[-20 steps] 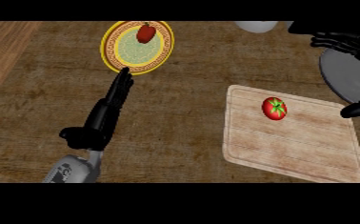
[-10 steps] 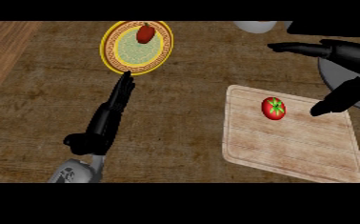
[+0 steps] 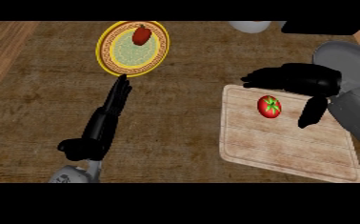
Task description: Pick the tomato from the cutting board and place it in the pan
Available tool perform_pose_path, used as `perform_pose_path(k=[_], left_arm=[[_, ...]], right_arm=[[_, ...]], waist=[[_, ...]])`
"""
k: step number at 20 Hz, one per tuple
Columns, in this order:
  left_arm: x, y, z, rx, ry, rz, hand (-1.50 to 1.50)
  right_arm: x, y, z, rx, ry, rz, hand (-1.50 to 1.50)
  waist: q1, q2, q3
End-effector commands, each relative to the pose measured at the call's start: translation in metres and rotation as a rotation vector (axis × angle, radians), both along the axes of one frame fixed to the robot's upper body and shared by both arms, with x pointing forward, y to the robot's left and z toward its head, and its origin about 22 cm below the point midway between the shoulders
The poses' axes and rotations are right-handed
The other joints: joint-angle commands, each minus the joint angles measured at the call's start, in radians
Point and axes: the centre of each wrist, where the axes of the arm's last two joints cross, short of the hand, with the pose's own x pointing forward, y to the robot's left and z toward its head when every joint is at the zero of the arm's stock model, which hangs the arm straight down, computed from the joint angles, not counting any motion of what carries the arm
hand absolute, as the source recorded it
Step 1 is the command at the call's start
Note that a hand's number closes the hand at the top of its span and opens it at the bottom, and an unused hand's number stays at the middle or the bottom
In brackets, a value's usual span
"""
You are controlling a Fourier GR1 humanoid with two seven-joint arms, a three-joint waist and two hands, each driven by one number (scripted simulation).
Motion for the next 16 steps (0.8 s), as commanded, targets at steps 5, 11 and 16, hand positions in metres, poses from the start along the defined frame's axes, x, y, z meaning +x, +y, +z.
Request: perform_pose_path(k=[5, 11, 16], left_arm=[[0.001, 0.017, 0.013, 0.012, 0.005, 0.007, 0.00], [-0.002, 0.006, 0.012, 0.002, 0.004, 0.039, 0.00], [0.012, 0.002, 0.028, 0.002, 0.009, 0.033, 0.00]], right_arm=[[0.016, -0.004, -0.029, -0.070, 0.069, 0.104, -1.50], [0.024, -0.010, -0.049, -0.058, 0.067, 0.070, -1.50], [0.026, -0.002, -0.063, -0.031, 0.092, 0.058, -1.50]], waist=[[-0.029, -0.008, -0.001], [-0.031, -0.008, -0.001], [-0.035, -0.008, -0.001]])
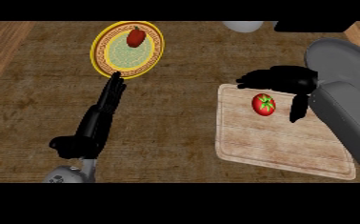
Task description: Pick the tomato from the cutting board and place it in the pan
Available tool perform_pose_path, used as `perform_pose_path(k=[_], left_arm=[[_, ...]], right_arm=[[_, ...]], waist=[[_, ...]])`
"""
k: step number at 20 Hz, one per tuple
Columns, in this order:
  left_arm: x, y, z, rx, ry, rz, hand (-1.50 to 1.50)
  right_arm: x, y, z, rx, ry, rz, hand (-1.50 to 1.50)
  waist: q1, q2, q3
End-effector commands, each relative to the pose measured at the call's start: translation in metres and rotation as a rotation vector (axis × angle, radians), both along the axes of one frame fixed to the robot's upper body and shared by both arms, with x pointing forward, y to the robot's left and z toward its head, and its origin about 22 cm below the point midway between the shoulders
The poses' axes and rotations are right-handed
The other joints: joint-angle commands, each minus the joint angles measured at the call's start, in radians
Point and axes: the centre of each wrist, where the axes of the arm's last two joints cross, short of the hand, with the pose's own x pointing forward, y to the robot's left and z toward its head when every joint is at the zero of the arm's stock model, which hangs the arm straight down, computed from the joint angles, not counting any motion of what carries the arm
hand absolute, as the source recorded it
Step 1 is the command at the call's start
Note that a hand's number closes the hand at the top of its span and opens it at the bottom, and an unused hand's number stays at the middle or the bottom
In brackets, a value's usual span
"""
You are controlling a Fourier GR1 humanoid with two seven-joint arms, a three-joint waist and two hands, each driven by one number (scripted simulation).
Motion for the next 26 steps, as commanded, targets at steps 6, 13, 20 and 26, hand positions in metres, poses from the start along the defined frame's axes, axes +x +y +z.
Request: perform_pose_path(k=[6, 13, 20, 26], left_arm=[[-0.012, 0.003, -0.004, 0.008, 0.009, 0.005, 0.00], [-0.009, -0.003, -0.004, -0.017, 0.005, 0.009, 0.00], [-0.013, 0.014, 0.000, -0.003, 0.011, 0.000, 0.00], [-0.009, 0.000, -0.004, 0.001, -0.005, 0.001, 0.00]], right_arm=[[0.006, 0.006, -0.019, 0.007, 0.100, 0.034, -1.50], [0.007, 0.040, -0.045, -0.056, 0.089, 0.051, -1.50], [0.006, 0.035, -0.061, -0.104, -0.020, 0.174, 1.50], [0.004, 0.031, -0.069, -0.001, -0.063, 0.142, 1.50]], waist=[[-0.004, -0.001, 0.000], [-0.005, -0.001, 0.000], [0.007, 0.002, 0.000], [0.002, 0.002, 0.001]])
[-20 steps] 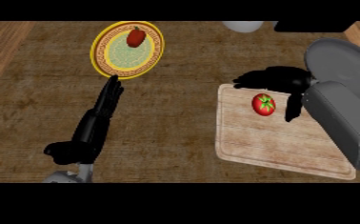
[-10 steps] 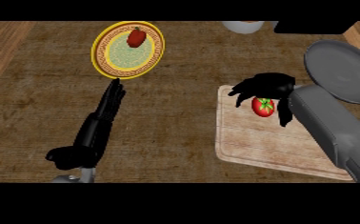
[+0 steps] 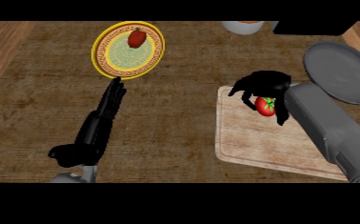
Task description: Pick the tomato from the cutting board and place it in the pan
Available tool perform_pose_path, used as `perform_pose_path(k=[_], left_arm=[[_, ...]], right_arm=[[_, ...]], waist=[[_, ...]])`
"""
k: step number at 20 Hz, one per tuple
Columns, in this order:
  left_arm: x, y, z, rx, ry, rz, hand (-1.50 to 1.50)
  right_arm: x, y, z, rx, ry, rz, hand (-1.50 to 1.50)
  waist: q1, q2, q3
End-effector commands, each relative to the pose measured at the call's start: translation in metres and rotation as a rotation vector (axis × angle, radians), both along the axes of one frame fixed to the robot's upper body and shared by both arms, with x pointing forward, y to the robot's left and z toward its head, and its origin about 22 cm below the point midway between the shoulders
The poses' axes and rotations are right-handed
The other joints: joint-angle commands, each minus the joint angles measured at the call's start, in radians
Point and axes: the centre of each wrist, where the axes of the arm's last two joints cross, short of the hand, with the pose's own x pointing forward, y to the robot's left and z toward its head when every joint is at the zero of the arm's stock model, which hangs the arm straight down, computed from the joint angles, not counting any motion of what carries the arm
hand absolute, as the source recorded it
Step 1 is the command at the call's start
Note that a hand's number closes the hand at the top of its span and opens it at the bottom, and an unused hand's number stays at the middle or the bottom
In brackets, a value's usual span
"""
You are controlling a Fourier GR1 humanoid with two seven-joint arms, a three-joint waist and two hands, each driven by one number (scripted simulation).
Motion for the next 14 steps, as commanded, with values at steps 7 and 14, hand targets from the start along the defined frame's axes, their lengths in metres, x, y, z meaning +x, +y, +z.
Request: perform_pose_path(k=[7, 14], left_arm=[[-0.005, 0.014, -0.002, -0.002, 0.036, 0.053, 0.00], [-0.012, 0.032, -0.013, 0.008, 0.050, 0.123, 0.00]], right_arm=[[-0.017, -0.043, -0.019, 0.150, -0.038, -0.488, 1.50], [-0.034, -0.085, -0.006, 0.276, -0.282, -0.858, 1.50]], waist=[[-0.063, -0.010, 0.011], [-0.125, -0.031, 0.007]])
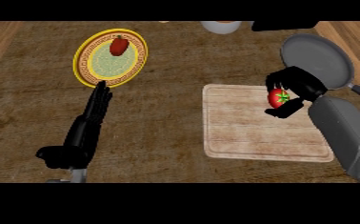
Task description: Pick the tomato from the cutting board and place it in the pan
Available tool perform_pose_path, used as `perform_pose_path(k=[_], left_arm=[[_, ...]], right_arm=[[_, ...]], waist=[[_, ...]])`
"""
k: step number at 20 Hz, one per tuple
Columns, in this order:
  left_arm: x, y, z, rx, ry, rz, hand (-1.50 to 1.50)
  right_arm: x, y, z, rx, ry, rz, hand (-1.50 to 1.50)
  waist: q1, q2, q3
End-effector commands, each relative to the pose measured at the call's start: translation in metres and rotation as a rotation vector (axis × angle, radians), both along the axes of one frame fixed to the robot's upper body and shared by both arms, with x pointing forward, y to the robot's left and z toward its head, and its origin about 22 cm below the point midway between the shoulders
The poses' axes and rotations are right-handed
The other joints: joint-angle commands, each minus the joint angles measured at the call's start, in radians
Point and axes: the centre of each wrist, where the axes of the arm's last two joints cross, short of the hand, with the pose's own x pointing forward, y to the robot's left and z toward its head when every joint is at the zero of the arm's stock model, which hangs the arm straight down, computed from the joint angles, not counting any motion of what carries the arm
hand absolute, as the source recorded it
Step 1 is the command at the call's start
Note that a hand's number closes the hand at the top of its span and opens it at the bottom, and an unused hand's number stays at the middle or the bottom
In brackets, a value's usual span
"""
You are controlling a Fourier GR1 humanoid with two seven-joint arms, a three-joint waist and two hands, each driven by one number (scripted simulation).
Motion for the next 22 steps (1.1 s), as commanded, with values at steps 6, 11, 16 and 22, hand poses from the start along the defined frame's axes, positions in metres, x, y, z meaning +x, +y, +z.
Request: perform_pose_path(k=[6, 11, 16, 22], left_arm=[[-0.003, 0.005, 0.001, 0.009, 0.002, 0.024, 0.00], [-0.001, 0.001, -0.003, 0.009, -0.013, 0.002, 0.00], [0.001, -0.012, -0.003, -0.014, -0.008, -0.051, 0.00], [0.009, -0.026, -0.004, 0.004, -0.052, -0.070, 0.00]], right_arm=[[-0.008, 0.006, 0.042, 0.242, -0.318, -0.265, 1.50], [-0.037, 0.001, 0.057, 0.363, -0.313, -0.405, 1.50], [-0.070, -0.016, 0.082, 0.440, -0.336, -0.560, 1.50], [-0.064, -0.063, 0.072, 0.468, -0.413, -0.690, 1.50]], waist=[[-0.025, -0.003, 0.006], [0.000, 0.013, 0.008], [0.050, 0.029, 0.010], [0.087, 0.039, 0.011]])
